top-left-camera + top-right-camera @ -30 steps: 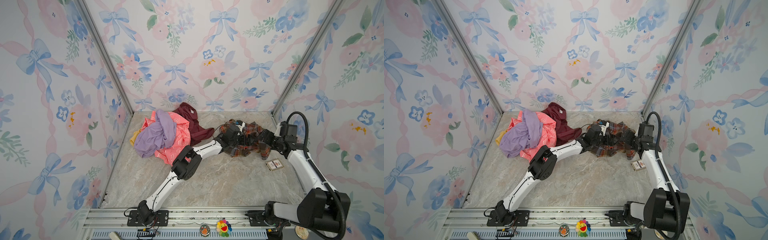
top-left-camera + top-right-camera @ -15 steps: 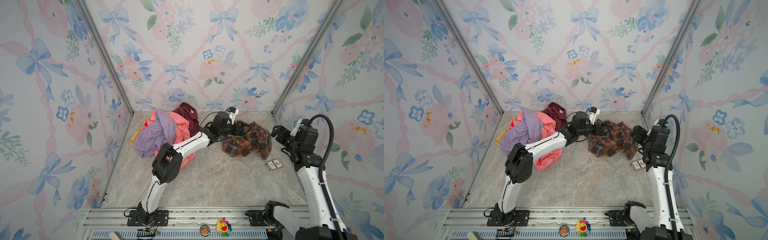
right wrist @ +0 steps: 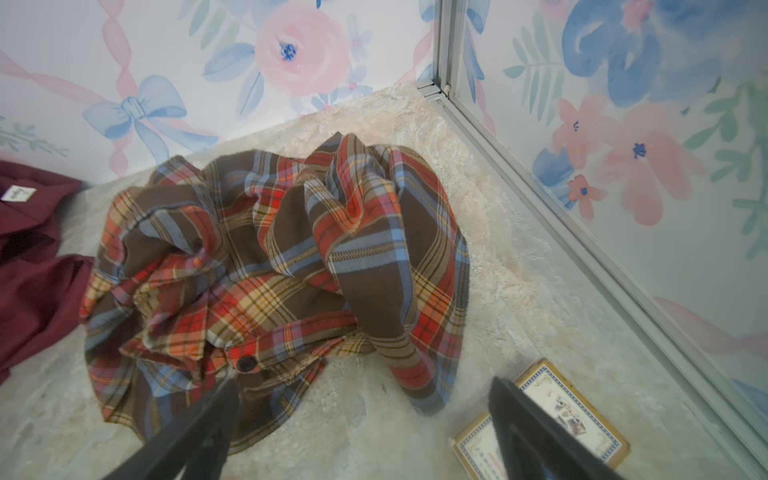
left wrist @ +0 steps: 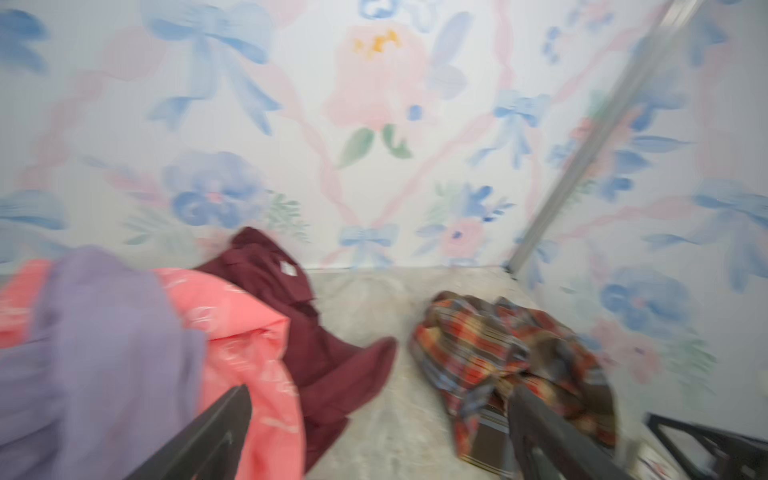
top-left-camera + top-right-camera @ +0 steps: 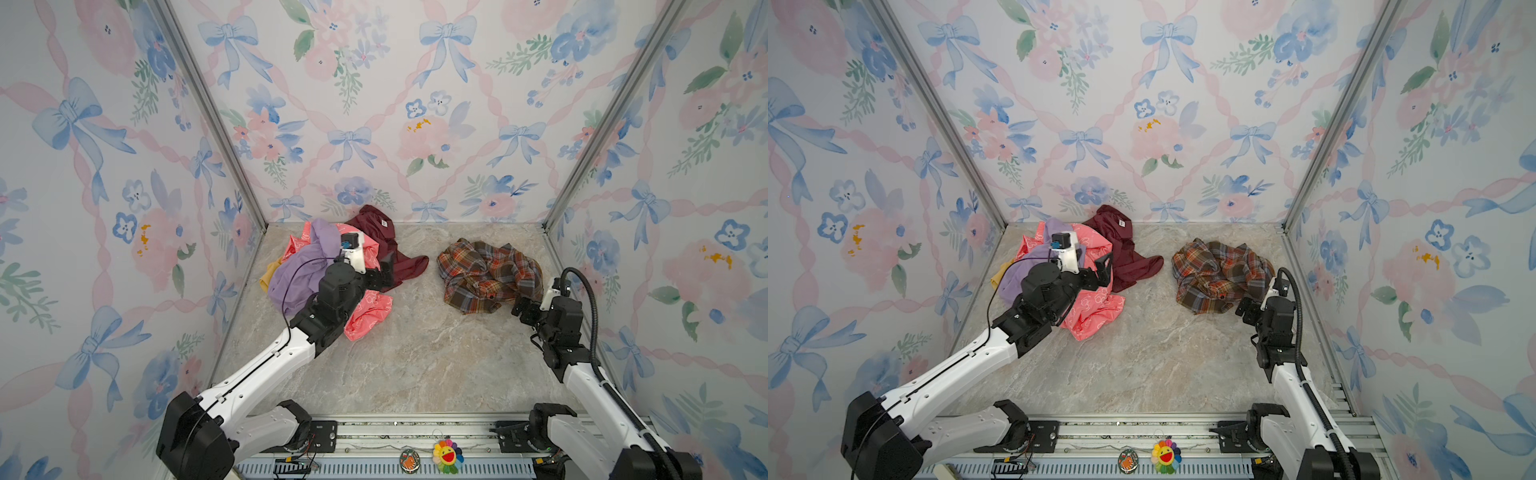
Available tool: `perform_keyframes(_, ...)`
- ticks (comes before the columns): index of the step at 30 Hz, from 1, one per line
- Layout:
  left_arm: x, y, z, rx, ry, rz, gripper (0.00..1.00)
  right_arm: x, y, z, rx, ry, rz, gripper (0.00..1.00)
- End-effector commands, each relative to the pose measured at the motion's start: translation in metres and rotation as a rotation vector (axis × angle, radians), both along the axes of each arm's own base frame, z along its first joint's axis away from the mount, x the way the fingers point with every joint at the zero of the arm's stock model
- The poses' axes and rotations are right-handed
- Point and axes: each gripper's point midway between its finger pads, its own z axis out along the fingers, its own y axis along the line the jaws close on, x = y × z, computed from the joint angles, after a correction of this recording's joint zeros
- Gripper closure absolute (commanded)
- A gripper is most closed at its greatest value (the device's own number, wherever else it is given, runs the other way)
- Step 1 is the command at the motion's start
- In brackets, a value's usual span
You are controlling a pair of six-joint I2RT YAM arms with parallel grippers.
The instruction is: Pick out a specific cloth from the pile
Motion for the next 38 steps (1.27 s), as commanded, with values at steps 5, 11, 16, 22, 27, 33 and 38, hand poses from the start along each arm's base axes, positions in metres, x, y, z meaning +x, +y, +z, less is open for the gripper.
perform_keyframes(5, -0.018, 0.181, -0.12, 0.129, 0.038, 0.607, 0.02, 0.037, -0.003, 0.002, -0.162, -0.231, -0.031, 0.03)
perform_keyframes(11, -0.004, 0.176, -0.167, 0.306, 0.07, 0.515, 0.02, 0.046, 0.029, -0.021, -0.263, -0.262, 0.063, 0.03)
perform_keyframes(16, -0.002, 0.157, -0.159, 0.257, -0.063, 0.383, 0.02, 0.057, 0.032, -0.029, -0.307, -0.192, 0.053, 0.03)
perform_keyframes(22, 0.002, 0.162, -0.173, 0.257, -0.044, 0.416, 0.02, 0.074, 0.019, -0.039, -0.212, -0.09, 0.058, 0.03)
perform_keyframes(27, 0.002, 0.162, -0.172, 0.258, -0.045, 0.417, 0.02, 0.074, 0.021, -0.039, -0.229, -0.094, 0.062, 0.03)
perform_keyframes(33, 0.002, 0.162, -0.173, 0.257, -0.045, 0.417, 0.02, 0.078, 0.027, -0.04, -0.2, -0.087, 0.12, 0.03)
perform_keyframes(38, 0.002, 0.162, -0.172, 0.259, -0.046, 0.415, 0.02, 0.078, 0.032, -0.041, -0.187, -0.088, 0.163, 0.03)
